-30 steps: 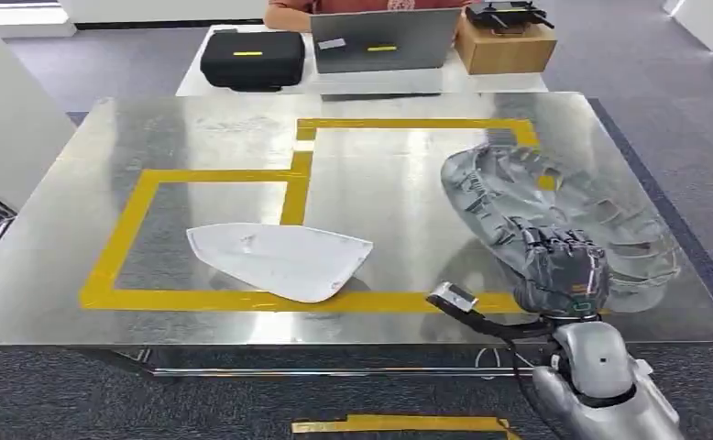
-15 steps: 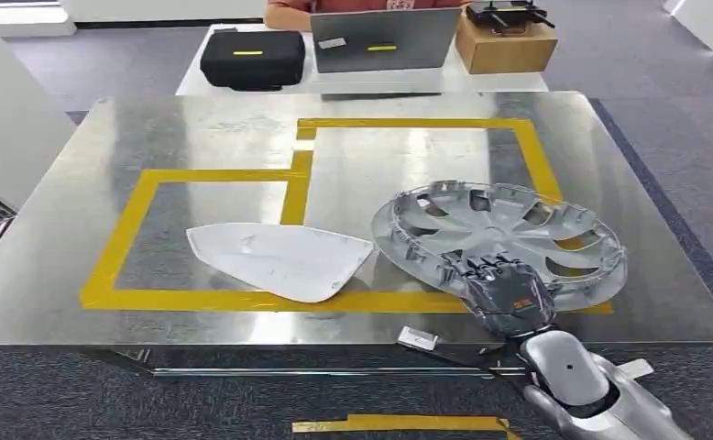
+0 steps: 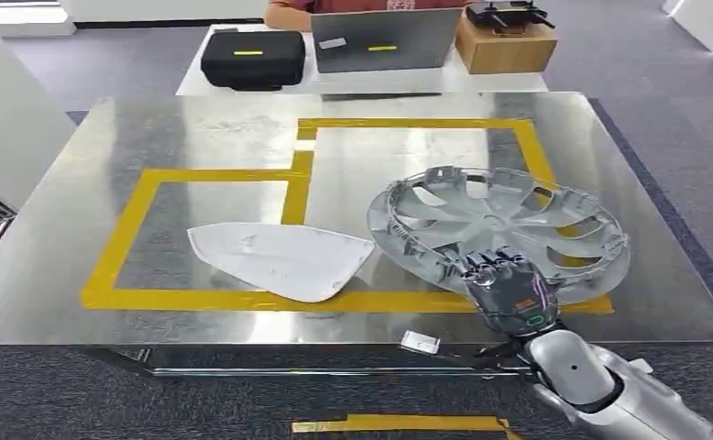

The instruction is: Take the parts from the cabinet and place them on the table.

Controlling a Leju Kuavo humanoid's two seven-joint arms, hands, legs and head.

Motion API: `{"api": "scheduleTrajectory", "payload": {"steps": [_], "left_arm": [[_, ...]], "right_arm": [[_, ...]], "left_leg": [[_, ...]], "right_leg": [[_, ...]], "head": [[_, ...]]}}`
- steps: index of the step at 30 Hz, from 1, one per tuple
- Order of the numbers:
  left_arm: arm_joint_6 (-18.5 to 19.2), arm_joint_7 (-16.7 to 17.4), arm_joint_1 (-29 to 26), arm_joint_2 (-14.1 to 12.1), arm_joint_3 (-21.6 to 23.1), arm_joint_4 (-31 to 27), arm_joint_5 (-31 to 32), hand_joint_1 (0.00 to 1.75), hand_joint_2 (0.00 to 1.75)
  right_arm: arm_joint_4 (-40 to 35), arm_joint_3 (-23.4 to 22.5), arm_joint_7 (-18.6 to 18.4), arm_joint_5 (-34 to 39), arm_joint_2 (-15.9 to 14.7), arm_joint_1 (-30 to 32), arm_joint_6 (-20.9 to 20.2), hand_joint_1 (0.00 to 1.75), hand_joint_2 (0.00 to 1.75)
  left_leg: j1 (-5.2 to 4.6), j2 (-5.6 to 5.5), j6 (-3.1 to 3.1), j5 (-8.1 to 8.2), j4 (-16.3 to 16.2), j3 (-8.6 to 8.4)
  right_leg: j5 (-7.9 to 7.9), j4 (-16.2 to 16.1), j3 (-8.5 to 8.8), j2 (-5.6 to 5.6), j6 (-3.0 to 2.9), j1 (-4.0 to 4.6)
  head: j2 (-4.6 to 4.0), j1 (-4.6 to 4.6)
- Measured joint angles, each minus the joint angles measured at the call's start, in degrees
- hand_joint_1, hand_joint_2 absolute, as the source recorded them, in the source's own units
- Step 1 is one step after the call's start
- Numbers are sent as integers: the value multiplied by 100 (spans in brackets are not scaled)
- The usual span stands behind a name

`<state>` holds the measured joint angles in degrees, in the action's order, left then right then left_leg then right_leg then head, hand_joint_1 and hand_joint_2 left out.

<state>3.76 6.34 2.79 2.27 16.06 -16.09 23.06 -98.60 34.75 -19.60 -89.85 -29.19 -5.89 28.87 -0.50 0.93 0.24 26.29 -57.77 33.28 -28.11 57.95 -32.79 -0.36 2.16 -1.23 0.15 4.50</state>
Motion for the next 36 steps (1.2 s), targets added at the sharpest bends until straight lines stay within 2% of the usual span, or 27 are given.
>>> {"api": "scheduleTrajectory", "payload": {"steps": [6,11,17,29,30,36], "left_arm": [[0,0,14,-9,33,0,-39,0,0],[0,0,15,-9,46,0,-63,0,0],[11,0,14,-11,131,0,-127,0,0],[11,-2,14,-33,138,0,-162,0,0],[11,-2,15,-39,140,0,-162,0,175],[11,-17,21,-55,158,0,-164,0,175]], "right_arm": [[35,381,-182,-4,-421,-370,204,175,175],[79,700,-357,-4,-554,-549,182,175,175],[173,1065,-324,-2,-656,-658,200,175,175],[230,1340,-223,0,-716,-705,200,175,175],[230,1340,-206,0,-726,-705,200,0,0],[234,1349,-160,-15,-757,-714,210,0,0]], "left_leg": [[0,0,2,1,-8,3],[0,0,2,1,-8,3],[0,0,2,2,-8,4],[0,0,2,2,-9,5],[0,0,2,2,-9,5],[0,-1,2,1,-9,6]], "right_leg": [[2,0,0,0,1,1],[2,0,0,0,1,1],[2,0,0,0,1,1],[2,0,-2,0,1,1],[2,0,-2,0,1,1],[2,0,-2,-2,1,1]], "head": [[0,2],[0,0],[0,2],[0,0],[0,2],[0,4]]}}
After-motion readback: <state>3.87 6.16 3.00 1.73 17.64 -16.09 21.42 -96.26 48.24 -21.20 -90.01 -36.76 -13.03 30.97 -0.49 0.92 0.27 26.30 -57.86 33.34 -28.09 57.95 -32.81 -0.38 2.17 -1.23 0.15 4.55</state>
